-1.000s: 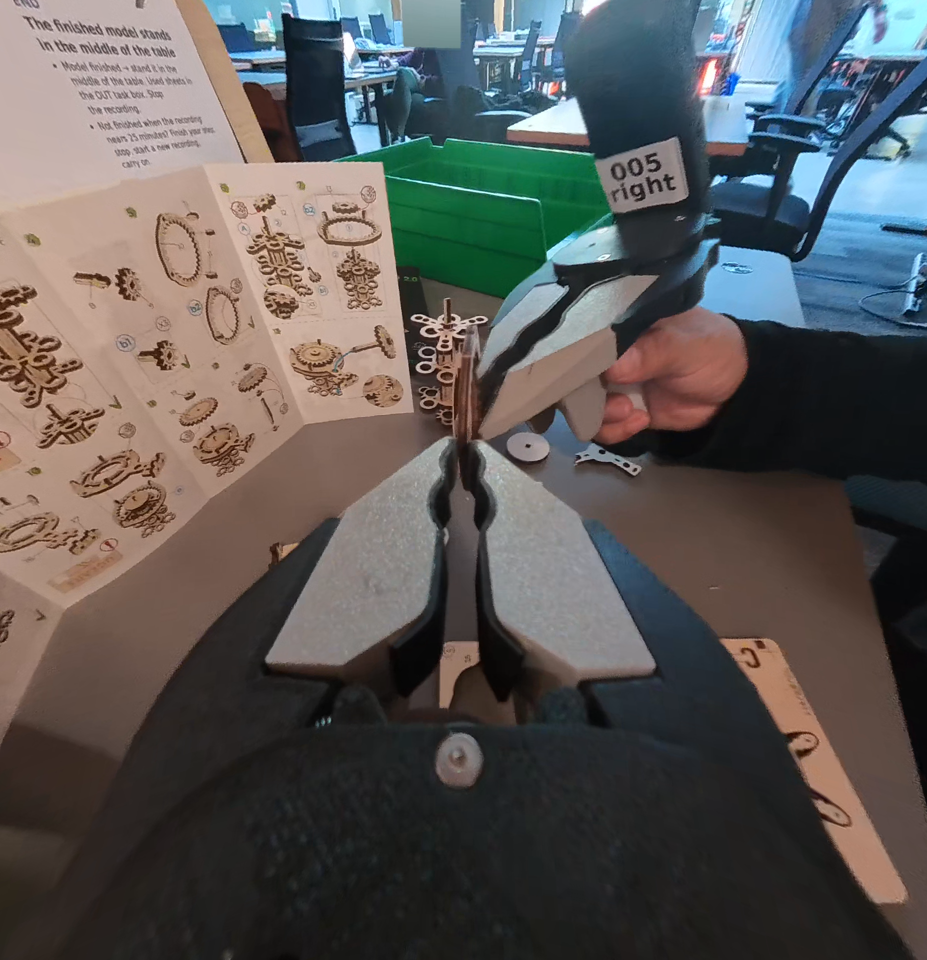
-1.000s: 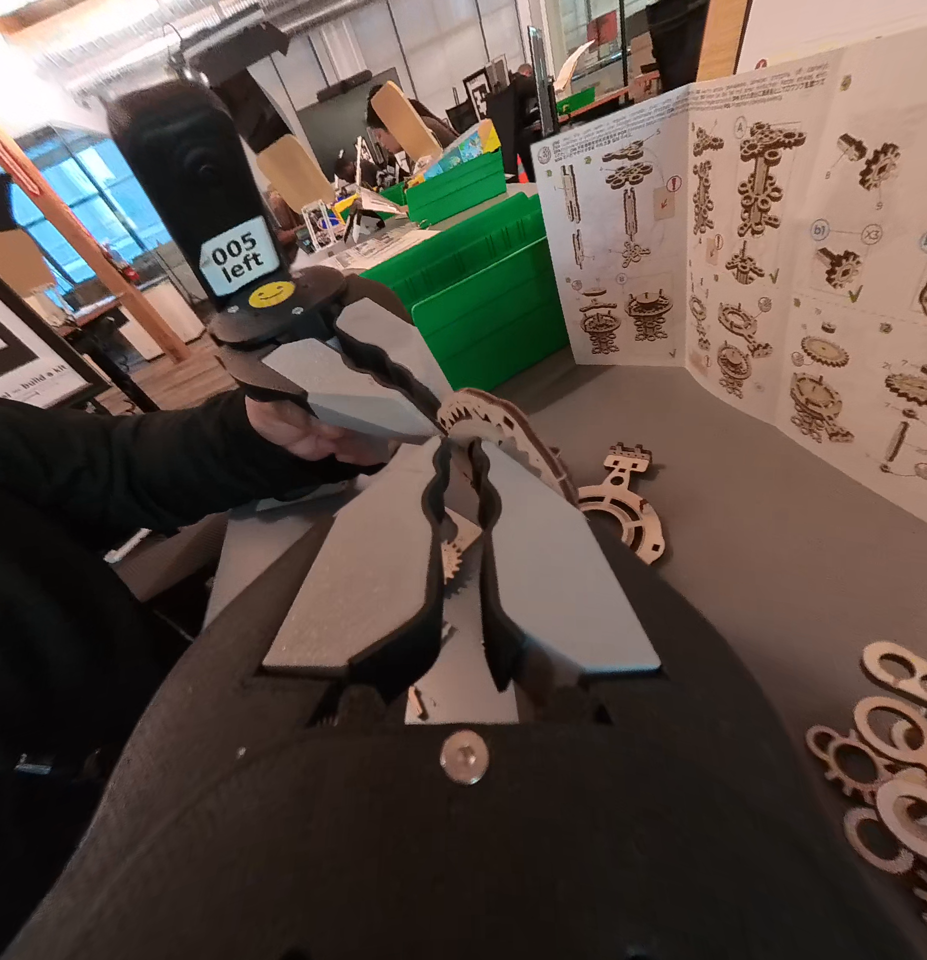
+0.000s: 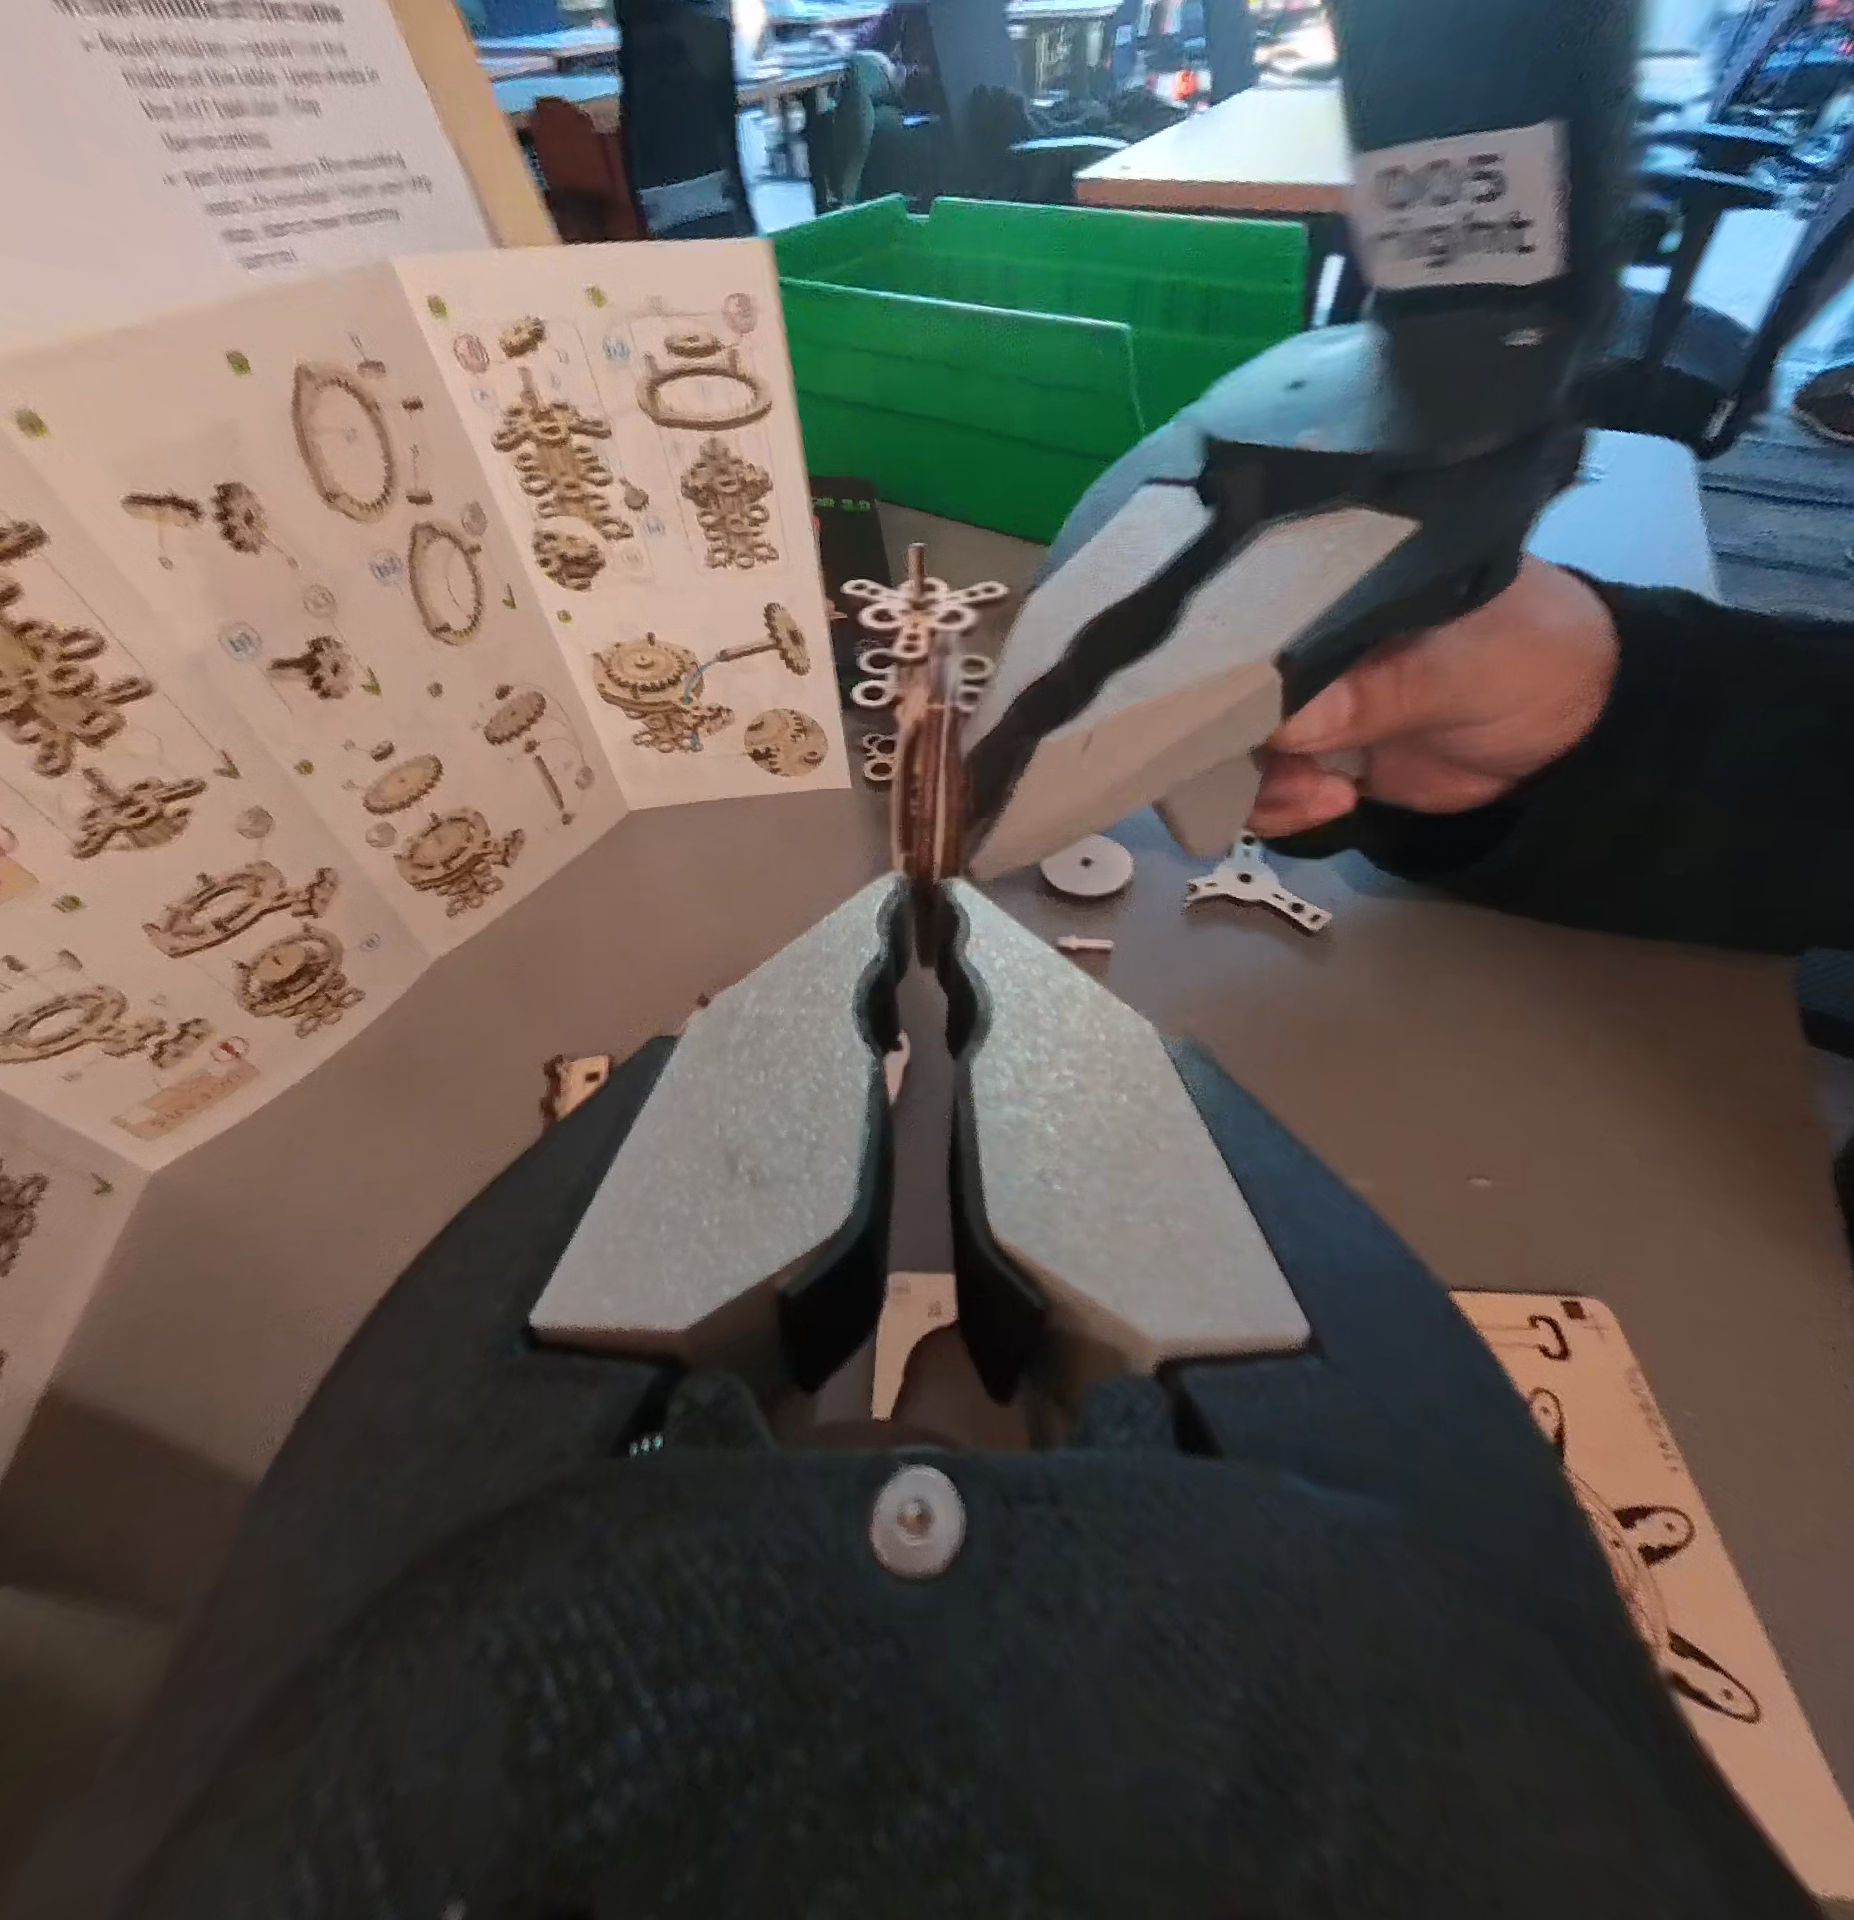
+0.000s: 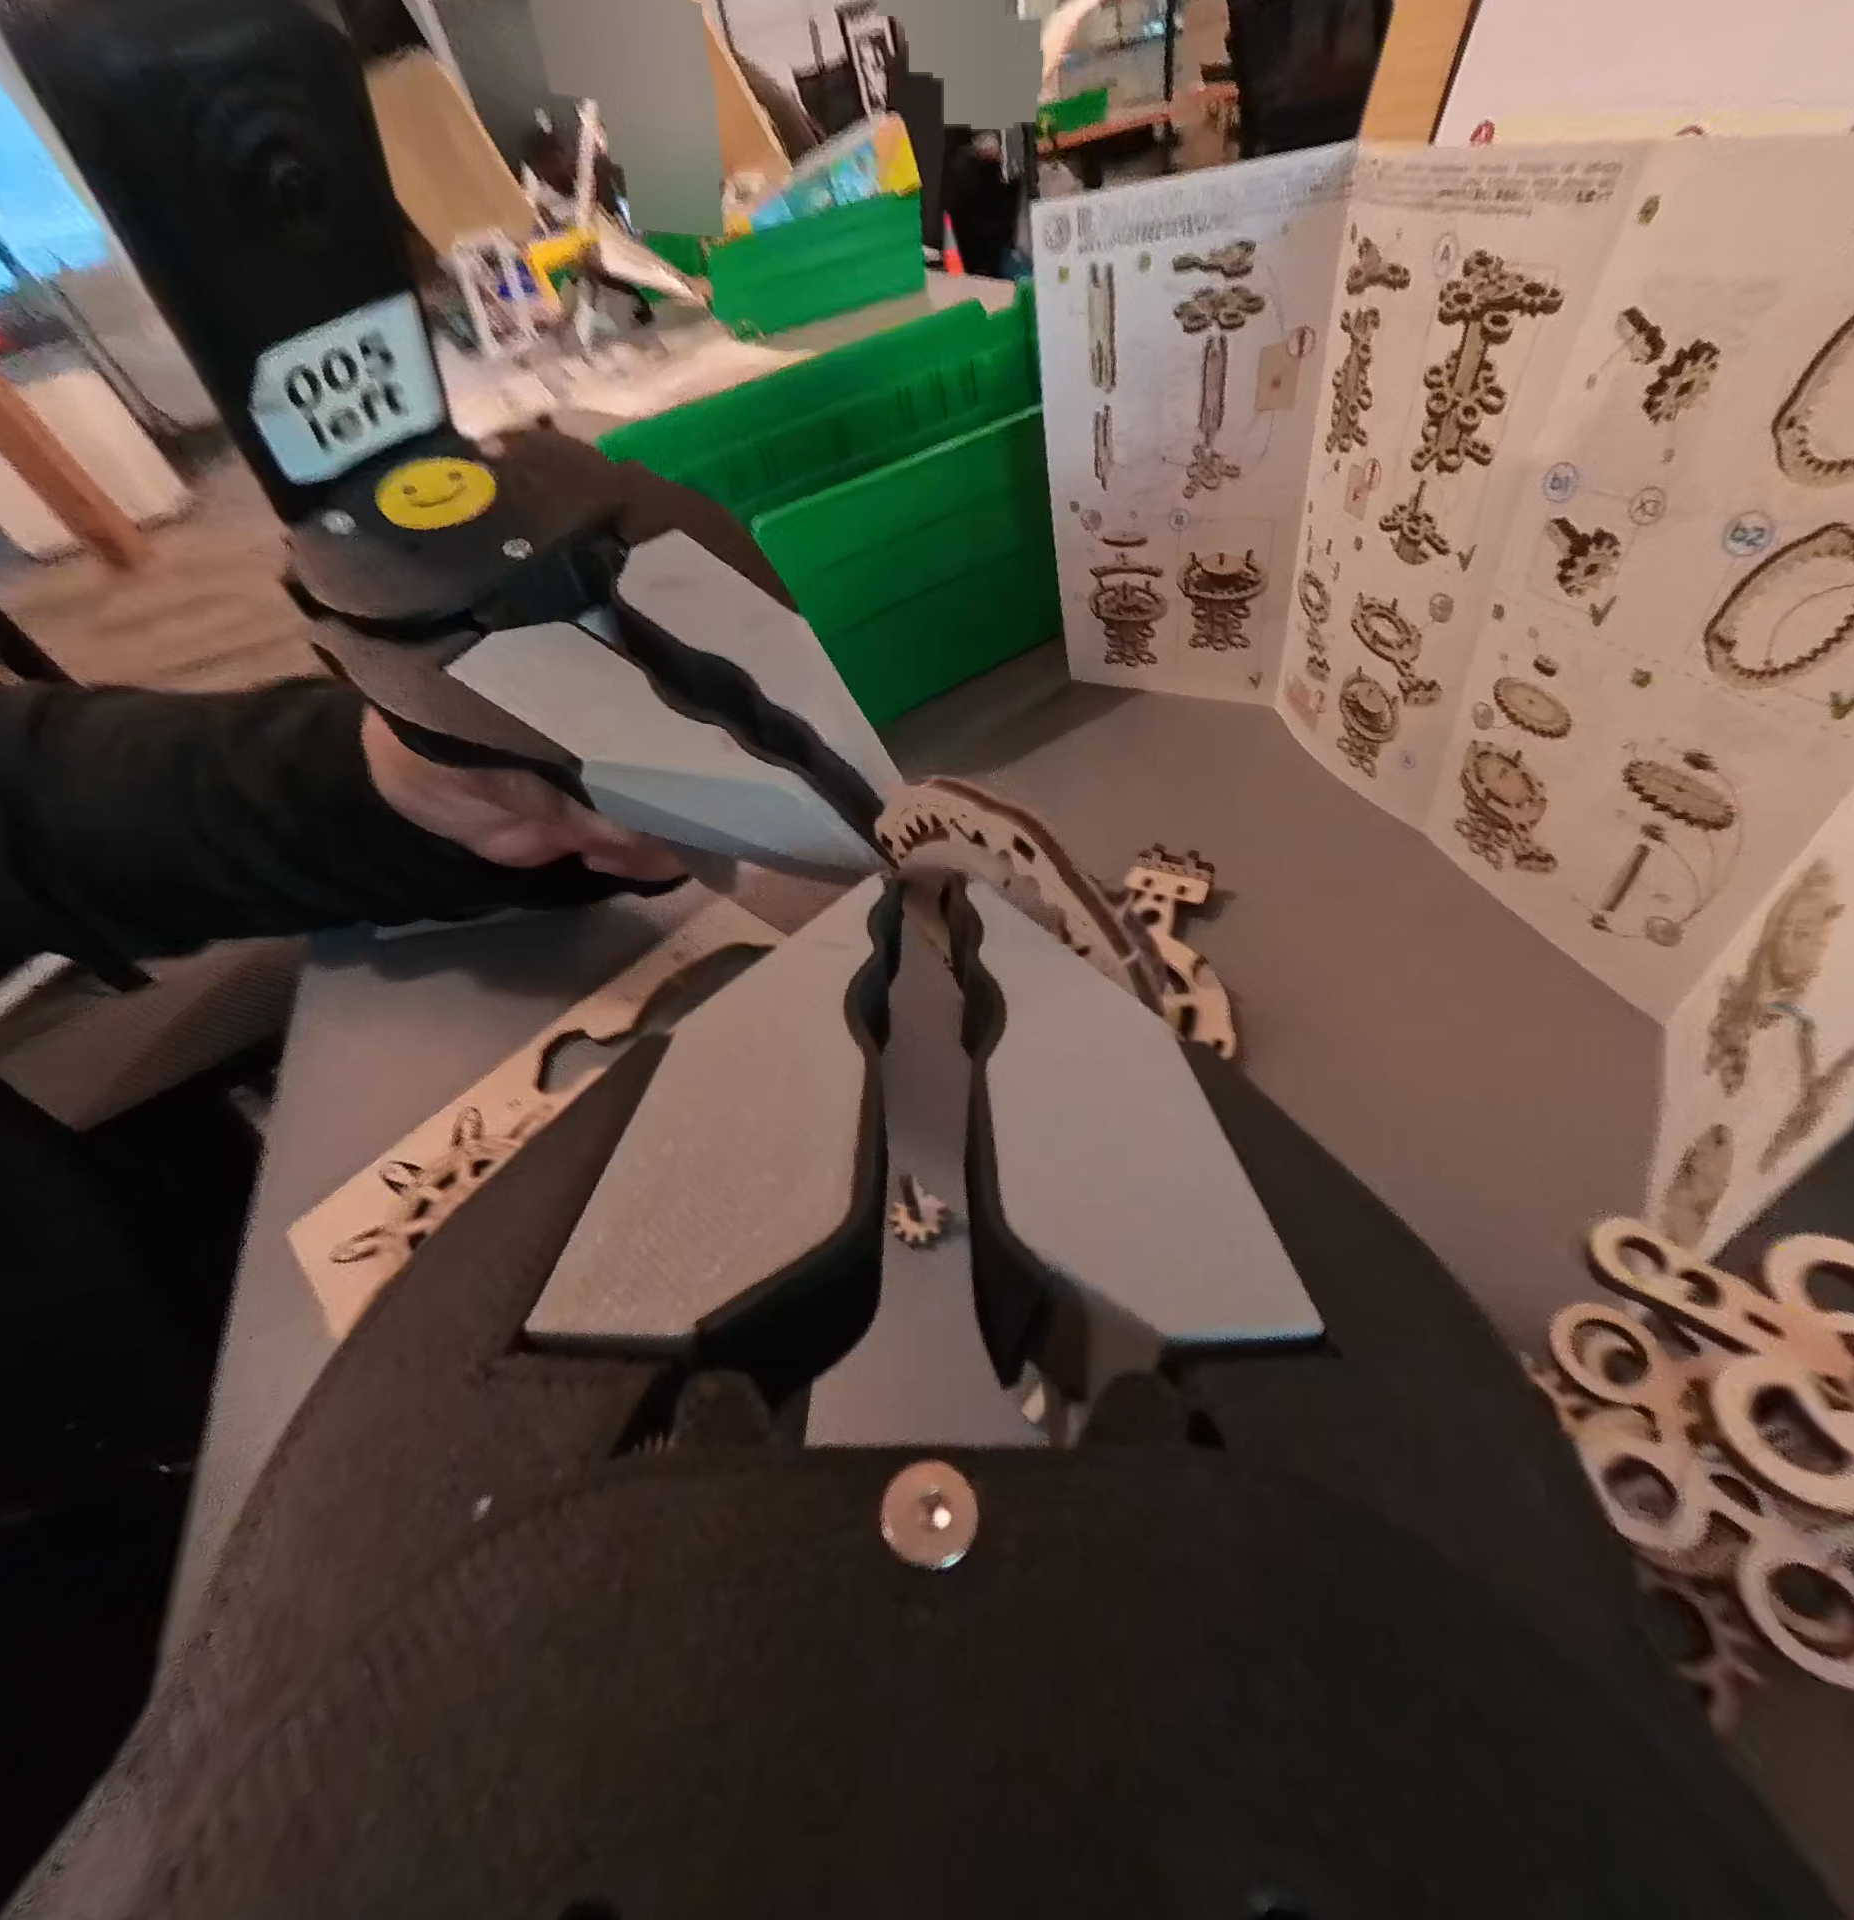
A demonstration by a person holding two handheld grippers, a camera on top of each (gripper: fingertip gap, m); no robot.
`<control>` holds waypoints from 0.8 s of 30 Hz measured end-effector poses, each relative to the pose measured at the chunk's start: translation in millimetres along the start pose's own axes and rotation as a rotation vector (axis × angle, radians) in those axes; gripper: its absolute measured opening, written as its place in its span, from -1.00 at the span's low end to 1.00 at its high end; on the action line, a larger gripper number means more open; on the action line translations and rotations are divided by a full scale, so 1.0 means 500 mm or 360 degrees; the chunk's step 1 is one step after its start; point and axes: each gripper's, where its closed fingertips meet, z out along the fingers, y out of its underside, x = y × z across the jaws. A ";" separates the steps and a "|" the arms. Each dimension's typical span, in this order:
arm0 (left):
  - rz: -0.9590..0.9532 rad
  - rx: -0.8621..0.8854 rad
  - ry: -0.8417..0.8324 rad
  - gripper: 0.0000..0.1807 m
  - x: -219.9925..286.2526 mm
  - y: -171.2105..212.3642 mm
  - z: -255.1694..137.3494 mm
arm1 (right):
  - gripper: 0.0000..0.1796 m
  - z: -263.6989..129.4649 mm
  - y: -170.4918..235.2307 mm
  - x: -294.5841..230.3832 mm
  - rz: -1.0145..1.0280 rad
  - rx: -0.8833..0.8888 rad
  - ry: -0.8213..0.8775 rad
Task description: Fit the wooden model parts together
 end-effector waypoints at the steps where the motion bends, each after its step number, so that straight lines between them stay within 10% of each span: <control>1: 0.0001 0.0005 -0.0020 -1.00 -0.007 -0.001 -0.002 | -0.90 -0.002 0.004 0.007 -0.0068 -0.0031 0.0072; 10: -0.0672 0.0120 0.0574 -1.00 -0.005 -0.011 -0.039 | -0.47 -0.092 -0.029 0.021 -0.0191 0.0087 -0.0019; 16: -0.0658 0.0190 0.0430 -1.00 -0.034 -0.025 -0.049 | -0.89 -0.088 -0.048 0.010 -0.0203 0.0184 -0.0043; 24: -0.0643 0.0196 0.0353 -1.00 -0.031 -0.021 -0.037 | -0.54 -0.029 -0.041 -0.019 -0.0435 0.0101 0.0229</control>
